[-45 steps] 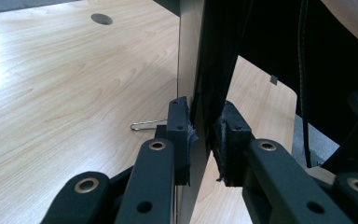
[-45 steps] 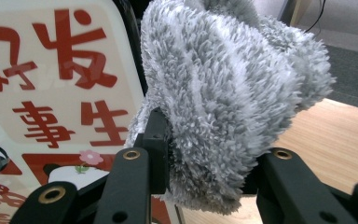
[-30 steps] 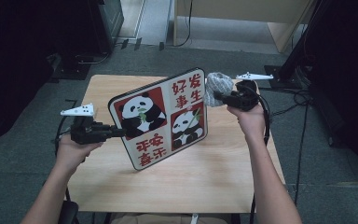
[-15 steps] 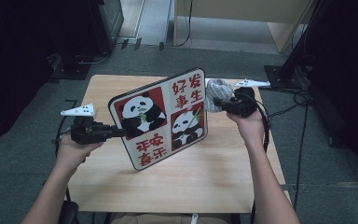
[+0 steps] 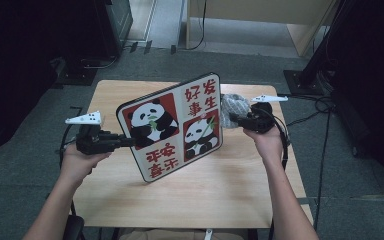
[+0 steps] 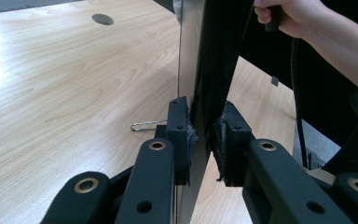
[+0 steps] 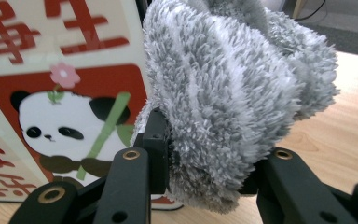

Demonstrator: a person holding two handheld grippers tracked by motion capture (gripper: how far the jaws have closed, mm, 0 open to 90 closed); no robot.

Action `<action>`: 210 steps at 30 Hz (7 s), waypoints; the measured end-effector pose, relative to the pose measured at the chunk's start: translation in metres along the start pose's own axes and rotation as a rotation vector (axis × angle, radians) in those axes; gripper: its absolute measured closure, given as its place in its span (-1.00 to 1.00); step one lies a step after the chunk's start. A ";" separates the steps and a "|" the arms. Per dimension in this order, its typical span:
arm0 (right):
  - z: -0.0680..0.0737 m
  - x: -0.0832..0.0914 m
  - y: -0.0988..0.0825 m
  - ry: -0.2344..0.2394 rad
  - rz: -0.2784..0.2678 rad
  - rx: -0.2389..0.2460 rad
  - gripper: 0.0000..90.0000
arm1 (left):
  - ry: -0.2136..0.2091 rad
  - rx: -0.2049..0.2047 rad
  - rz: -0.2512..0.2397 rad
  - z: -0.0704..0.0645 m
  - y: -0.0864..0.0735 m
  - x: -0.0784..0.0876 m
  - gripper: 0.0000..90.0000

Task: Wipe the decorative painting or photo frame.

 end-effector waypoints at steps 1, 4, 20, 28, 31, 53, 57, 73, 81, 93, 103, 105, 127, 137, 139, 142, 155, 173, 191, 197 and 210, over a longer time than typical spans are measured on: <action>0.000 -0.001 -0.003 0.001 0.005 -0.005 0.46 | -0.001 0.000 0.001 0.000 0.000 0.000 0.73; 0.000 -0.003 -0.010 0.005 0.012 -0.006 0.46 | 0.001 -0.001 -0.001 0.000 0.000 0.000 0.73; 0.002 -0.010 -0.039 0.017 0.037 -0.042 0.46 | 0.003 0.002 -0.003 0.001 0.000 0.000 0.73; 0.004 -0.014 -0.051 0.005 0.022 -0.055 0.46 | 0.005 -0.001 -0.003 0.001 0.000 0.000 0.73; 0.004 -0.015 -0.055 0.003 0.024 -0.056 0.46 | 0.005 -0.001 -0.003 0.001 0.000 0.000 0.73; -0.003 -0.025 -0.088 0.024 0.088 -0.100 0.44 | 0.012 0.002 -0.001 0.002 -0.001 0.002 0.73; -0.010 -0.019 -0.085 0.001 0.073 -0.103 0.44 | 0.012 0.002 -0.001 0.003 -0.001 0.002 0.73; -0.057 0.010 -0.092 -0.093 0.036 -0.155 0.43 | 0.016 0.000 0.000 0.003 -0.001 0.002 0.73; -0.077 0.011 -0.106 -0.117 0.063 -0.196 0.41 | 0.016 0.001 0.001 0.003 -0.001 0.002 0.73; -0.088 -0.007 -0.124 -0.123 0.105 -0.226 0.34 | 0.016 0.003 0.000 0.003 -0.001 0.002 0.73; -0.094 -0.008 -0.124 -0.171 0.115 -0.220 -0.21 | 0.016 0.004 -0.001 0.004 -0.001 0.002 0.72; -0.096 -0.008 -0.122 -0.194 0.115 -0.218 -0.27 | 0.016 0.004 0.000 0.004 -0.001 0.002 0.72; -0.095 0.009 -0.118 -0.258 0.098 -0.216 -0.33 | 0.030 0.006 -0.003 0.005 0.000 0.002 0.72; -0.078 0.022 -0.115 -0.233 0.084 -0.192 -0.24 | 0.053 0.005 -0.016 0.009 0.002 0.004 0.65; -0.070 0.024 -0.115 -0.223 0.084 -0.165 -0.24 | 0.063 -0.004 -0.022 0.011 0.002 0.004 0.62; -0.061 0.025 -0.117 -0.212 0.096 -0.131 -0.22 | 0.083 -0.015 -0.026 0.013 0.002 0.004 0.56; -0.012 0.032 -0.112 -0.132 0.074 -0.023 -0.22 | 0.138 -0.014 -0.043 0.026 0.002 0.004 0.36; 0.005 0.027 -0.106 -0.086 0.052 0.021 -0.21 | 0.185 0.036 -0.039 0.046 0.000 -0.001 0.29; 0.003 0.025 -0.108 -0.076 0.050 0.015 -0.21 | 0.209 0.051 -0.025 0.050 -0.008 0.008 0.10; 0.000 0.025 -0.109 -0.080 0.048 0.009 -0.21 | 0.242 0.036 0.005 0.057 -0.016 0.014 0.05; -0.003 0.024 -0.112 -0.087 0.052 0.034 -0.21 | 0.307 0.055 0.002 0.084 -0.029 0.026 -0.11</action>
Point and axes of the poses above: each handheld gripper's, and its own axes: x roughly backward along the jaws, y roughly out of its top, z roughly to its left, the point moved 10 cm from there along -x, roughly forward along the jaws, and after that the axes turned 13 degrees about x, right-handed, at the moved point
